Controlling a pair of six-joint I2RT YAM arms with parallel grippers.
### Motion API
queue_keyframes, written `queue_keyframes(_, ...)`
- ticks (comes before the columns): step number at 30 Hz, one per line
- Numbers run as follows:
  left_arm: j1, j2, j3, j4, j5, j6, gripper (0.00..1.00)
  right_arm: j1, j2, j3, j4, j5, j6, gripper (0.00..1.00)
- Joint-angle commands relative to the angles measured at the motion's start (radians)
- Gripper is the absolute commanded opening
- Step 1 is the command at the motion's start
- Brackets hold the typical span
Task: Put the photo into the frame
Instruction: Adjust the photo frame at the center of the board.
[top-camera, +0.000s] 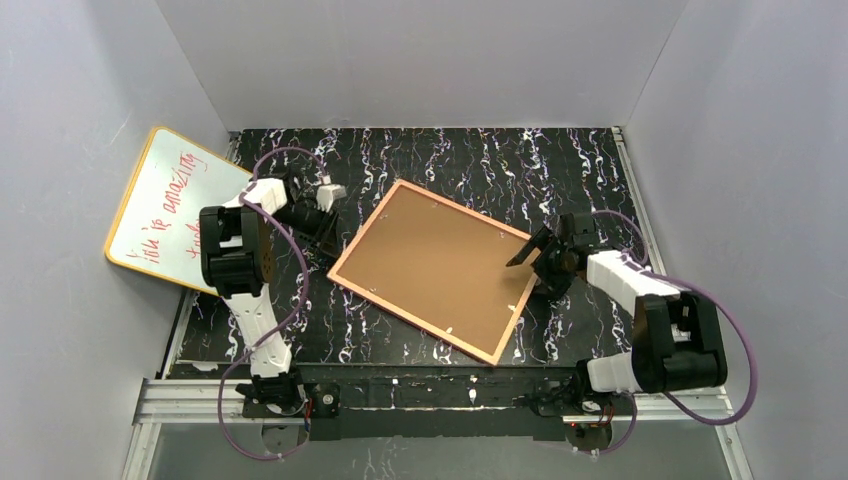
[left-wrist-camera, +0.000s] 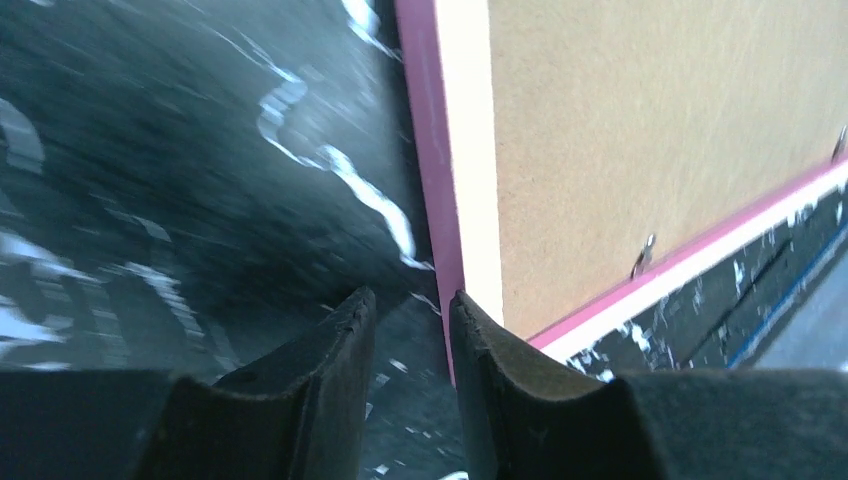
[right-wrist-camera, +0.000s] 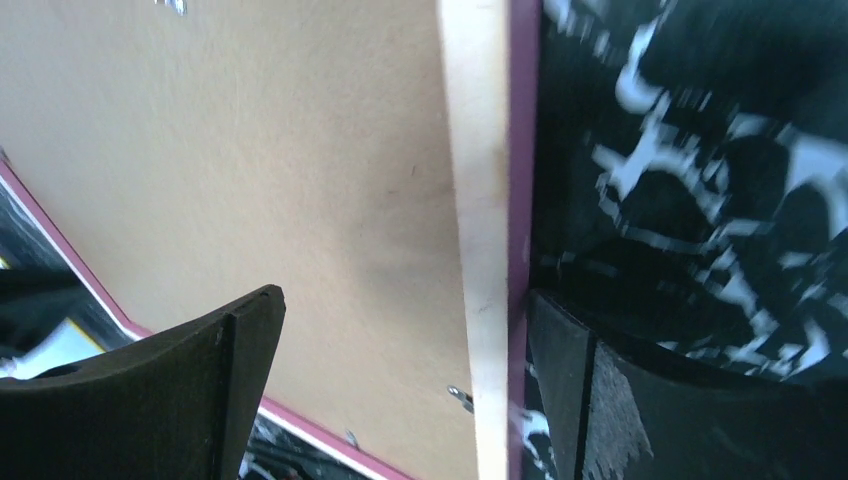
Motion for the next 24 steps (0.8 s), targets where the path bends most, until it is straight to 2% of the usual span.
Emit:
queue_keyframes(1, -0.077, -0.048, -0.138, -0.2, -0.059, 0.148, 0.33, -0.079, 0.07, 0.096, 0.087, -0.009, -0.067, 0.99)
queue_keyframes(5, -0.137, -0.092, -0.2, -0.278, -0.054, 0.238, 0.34, -0.133, 0.154, 0.2, 0.061, -0.036, -0.104, 0.99)
queue_keyframes(8, -0.14, -0.115, -0.202, -0.333, -0.046, 0.271, 0.35, -0.153, 0.201, 0.304, -0.005, -0.028, -0.124, 0.99)
queue_keyframes(11, -0.089, -0.132, -0.15, -0.39, -0.024, 0.301, 0.37, -0.155, 0.205, 0.409, -0.073, 0.0, -0.13, 0.99)
queue_keyframes(14, -0.003, -0.109, -0.039, -0.454, 0.057, 0.308, 0.38, -0.145, 0.192, 0.49, -0.115, 0.021, -0.106, 0.99)
queue_keyframes(17, 0.014, -0.045, 0.026, -0.509, 0.165, 0.307, 0.43, -0.059, 0.166, 0.519, -0.091, 0.045, -0.039, 0.99)
queue_keyframes(20, 0.005, 0.016, 0.021, -0.512, 0.267, 0.289, 0.48, 0.085, 0.173, 0.507, 0.014, 0.048, 0.06, 0.91)
queue_keyframes(24, -0.026, 0.079, -0.027, -0.423, 0.276, 0.21, 0.5, 0.268, 0.263, 0.494, 0.169, 0.037, 0.19, 0.81)
